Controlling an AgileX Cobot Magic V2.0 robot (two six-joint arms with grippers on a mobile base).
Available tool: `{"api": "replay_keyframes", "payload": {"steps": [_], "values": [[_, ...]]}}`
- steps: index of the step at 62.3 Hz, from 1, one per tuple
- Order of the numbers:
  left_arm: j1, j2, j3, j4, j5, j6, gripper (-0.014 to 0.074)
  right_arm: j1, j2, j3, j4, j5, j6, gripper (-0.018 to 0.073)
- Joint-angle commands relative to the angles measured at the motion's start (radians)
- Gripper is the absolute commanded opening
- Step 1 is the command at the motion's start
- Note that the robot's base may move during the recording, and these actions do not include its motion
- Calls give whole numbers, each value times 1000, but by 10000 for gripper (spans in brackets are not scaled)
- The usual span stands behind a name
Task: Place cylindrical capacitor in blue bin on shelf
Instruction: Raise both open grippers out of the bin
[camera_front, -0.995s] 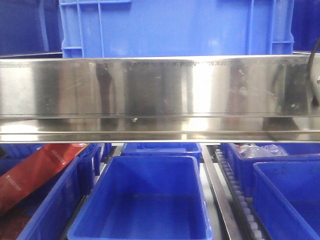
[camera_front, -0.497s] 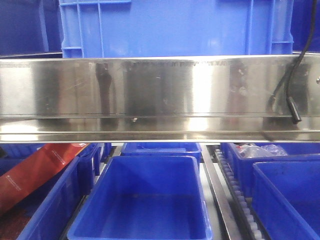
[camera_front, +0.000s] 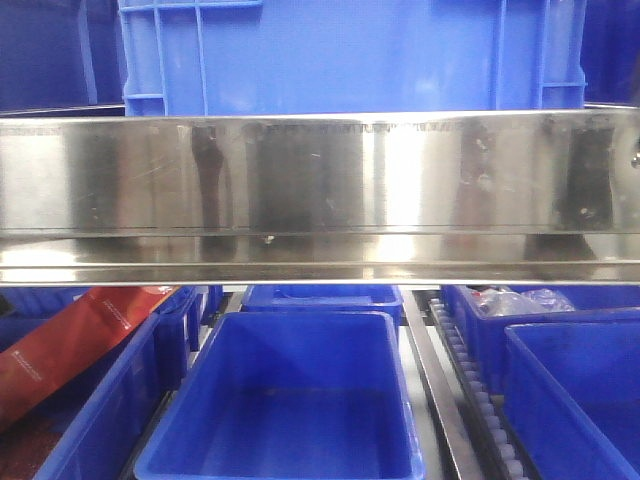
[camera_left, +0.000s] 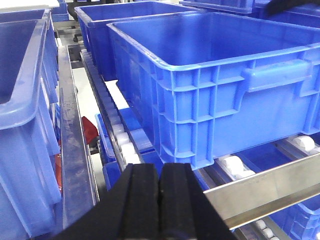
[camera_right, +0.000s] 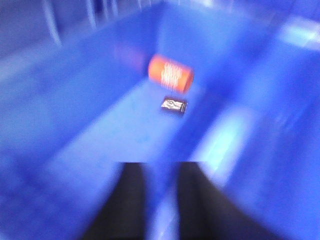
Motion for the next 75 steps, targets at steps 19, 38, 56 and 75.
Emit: {"api": "replay_keyframes", "payload": {"steps": [19, 38, 56, 75], "values": [[2, -5, -1, -12, -17, -5, -111, -4, -311, 306, -42, -85, 0, -158], [2, -5, -1, -12, -17, -5, -111, -4, -588, 739, -42, -317, 0, -158], [2, -5, -1, -12, -17, -5, -111, -4, -816, 1000, -49, -352, 0, -158], [2, -5, -1, -12, -17, -5, -111, -4, -1082, 1151, -56, -352, 7, -158]]}}
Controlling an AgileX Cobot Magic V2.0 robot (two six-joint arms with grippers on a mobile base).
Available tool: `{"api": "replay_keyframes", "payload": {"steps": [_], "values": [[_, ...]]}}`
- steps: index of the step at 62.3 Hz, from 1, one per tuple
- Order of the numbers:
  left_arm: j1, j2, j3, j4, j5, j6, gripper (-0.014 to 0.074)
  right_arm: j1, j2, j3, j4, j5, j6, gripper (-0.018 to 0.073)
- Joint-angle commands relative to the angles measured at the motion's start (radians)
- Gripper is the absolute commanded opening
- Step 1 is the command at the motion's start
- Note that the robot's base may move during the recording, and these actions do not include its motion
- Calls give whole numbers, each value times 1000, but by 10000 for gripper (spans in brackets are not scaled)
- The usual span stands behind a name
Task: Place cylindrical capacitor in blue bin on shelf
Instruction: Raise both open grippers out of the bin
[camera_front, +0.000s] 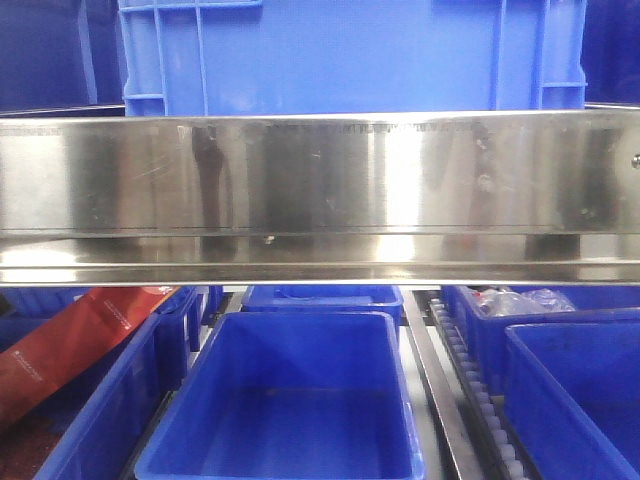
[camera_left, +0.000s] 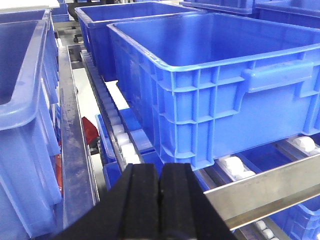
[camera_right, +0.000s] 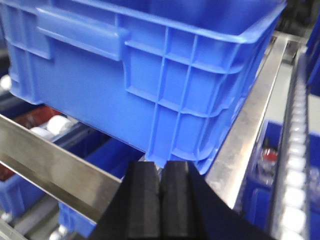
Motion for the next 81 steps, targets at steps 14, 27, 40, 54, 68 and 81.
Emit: {"api": "replay_keyframes", "payload": {"steps": [14, 27, 40, 54, 68, 81], "values": [[2, -5, -1, -12, -15, -5, -111, -4, -226, 46, -24, -28, 4, -158], [2, -5, -1, -12, -15, -5, -111, -4, -299, 46, -24, -33, 4, -162], [2, -5, -1, -12, -15, -5, -111, -4, -303, 46, -24, -31, 4, -162], [2, -5, -1, -12, -15, -5, -111, -4, -303, 46, -24, -31, 4, -162], [2, -5, -1, -12, -15, -5, -111, -4, -303, 46, -24, -31, 4, -162], [10, -23, 48, 96, -51, -5, -111, -4, -303, 46, -24, -31, 4, -162]]}}
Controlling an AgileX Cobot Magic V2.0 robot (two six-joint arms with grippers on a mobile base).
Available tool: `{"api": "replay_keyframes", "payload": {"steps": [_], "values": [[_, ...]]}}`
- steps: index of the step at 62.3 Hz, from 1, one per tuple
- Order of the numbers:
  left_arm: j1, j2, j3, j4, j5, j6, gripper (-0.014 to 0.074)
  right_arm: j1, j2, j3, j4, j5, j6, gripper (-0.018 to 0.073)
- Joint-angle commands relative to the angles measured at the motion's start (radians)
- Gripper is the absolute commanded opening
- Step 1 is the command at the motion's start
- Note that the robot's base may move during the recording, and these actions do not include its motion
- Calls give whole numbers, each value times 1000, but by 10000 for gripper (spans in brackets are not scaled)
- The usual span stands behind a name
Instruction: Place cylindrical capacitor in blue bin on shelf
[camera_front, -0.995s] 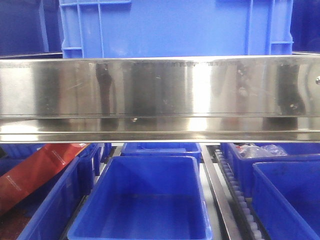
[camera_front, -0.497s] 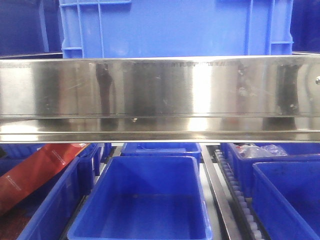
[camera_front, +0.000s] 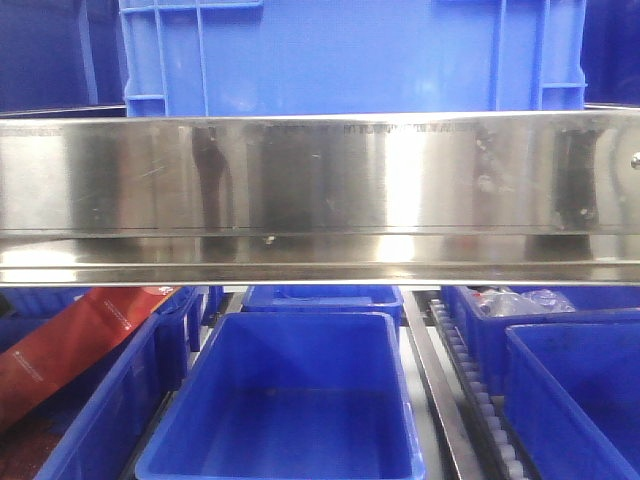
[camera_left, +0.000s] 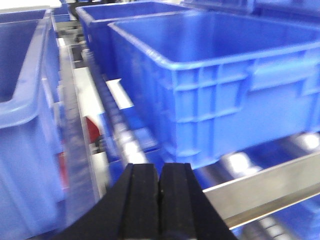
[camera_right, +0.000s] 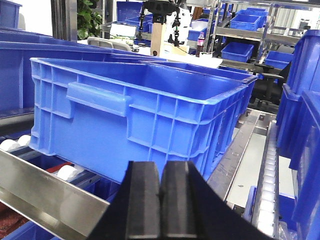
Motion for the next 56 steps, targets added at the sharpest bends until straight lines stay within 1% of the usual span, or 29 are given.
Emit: {"api": "replay_keyframes", "payload": {"steps": [1, 7, 11, 15, 17, 19, 22, 25, 30, 37, 45, 48, 51, 56], "values": [[11, -21, 38, 62, -63, -5, -111, -4, -5, 1, -9, -21, 0, -162], [50, -69, 126, 66, -188, -6, -111, -4, -5, 1, -9, -21, 0, -162], [74, -110, 202, 69, -283, -29, -111, -4, -5, 1, -9, -21, 0, -162], [97, -171, 288, 95, -371, -83, -111, -4, -5, 1, -9, -21, 0, -162], [106, -204, 343, 124, -415, -116, -111, -4, -5, 1, -9, -21, 0, -162], [109, -238, 380, 150, -437, -151, -111, -4, -5, 1, -9, -21, 0, -162], [117, -285, 439, 200, -462, -226, -111, -4, -5, 1, -9, -21, 0, -162], [122, -331, 494, 239, -472, -269, -111, -4, -5, 1, -9, -21, 0, -162], [131, -395, 581, 247, -474, -269, -111, -4, -5, 1, -9, -21, 0, -162], [164, -472, 687, 251, -485, -269, -111, -4, -5, 1, -9, -21, 0, -162], [200, -497, 800, 251, -566, -269, -111, -4, -5, 1, -9, -21, 0, -162], [214, -497, 804, 251, -630, -269, -111, -4, -5, 1, -9, -19, 0, -162], [219, -497, 804, 251, -579, -269, -111, -4, -5, 1, -9, -21, 0, -162], [219, -497, 804, 251, -579, -269, -111, -4, -5, 1, -9, -21, 0, -162]]}}
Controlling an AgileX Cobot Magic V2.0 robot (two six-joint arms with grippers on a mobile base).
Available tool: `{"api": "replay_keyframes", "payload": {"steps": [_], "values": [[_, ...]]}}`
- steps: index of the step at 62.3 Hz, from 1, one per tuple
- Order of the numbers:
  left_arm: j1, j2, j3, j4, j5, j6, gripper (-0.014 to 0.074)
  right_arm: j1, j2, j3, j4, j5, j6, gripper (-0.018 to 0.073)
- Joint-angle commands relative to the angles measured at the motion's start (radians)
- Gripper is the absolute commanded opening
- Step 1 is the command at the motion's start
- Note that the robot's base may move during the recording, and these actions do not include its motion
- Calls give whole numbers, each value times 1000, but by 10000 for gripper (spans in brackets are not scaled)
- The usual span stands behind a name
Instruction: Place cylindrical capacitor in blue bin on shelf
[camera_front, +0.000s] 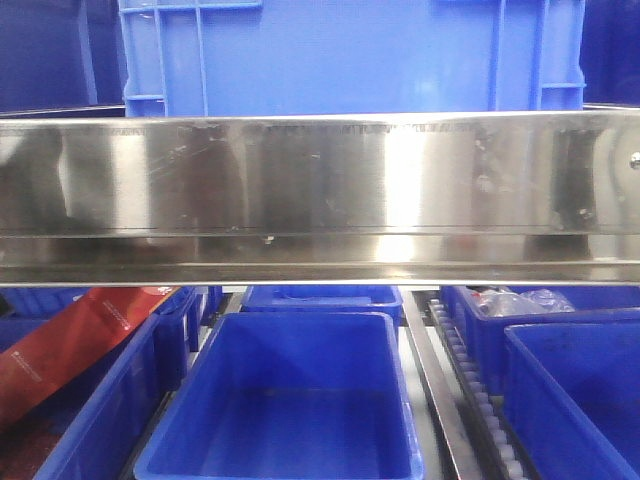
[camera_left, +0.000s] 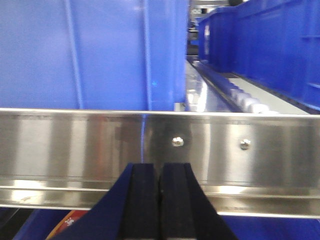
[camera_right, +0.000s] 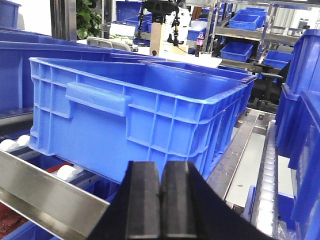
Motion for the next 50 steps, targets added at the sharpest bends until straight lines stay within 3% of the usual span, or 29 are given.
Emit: {"api": "replay_keyframes", "payload": {"steps": [1, 50], "values": [[4, -5, 2, 3, -31, -13, -111, -4, -5, 1, -9, -21, 0, -162], [4, -5, 2, 3, -57, -13, -111, -4, -5, 1, -9, -21, 0, -162]]}}
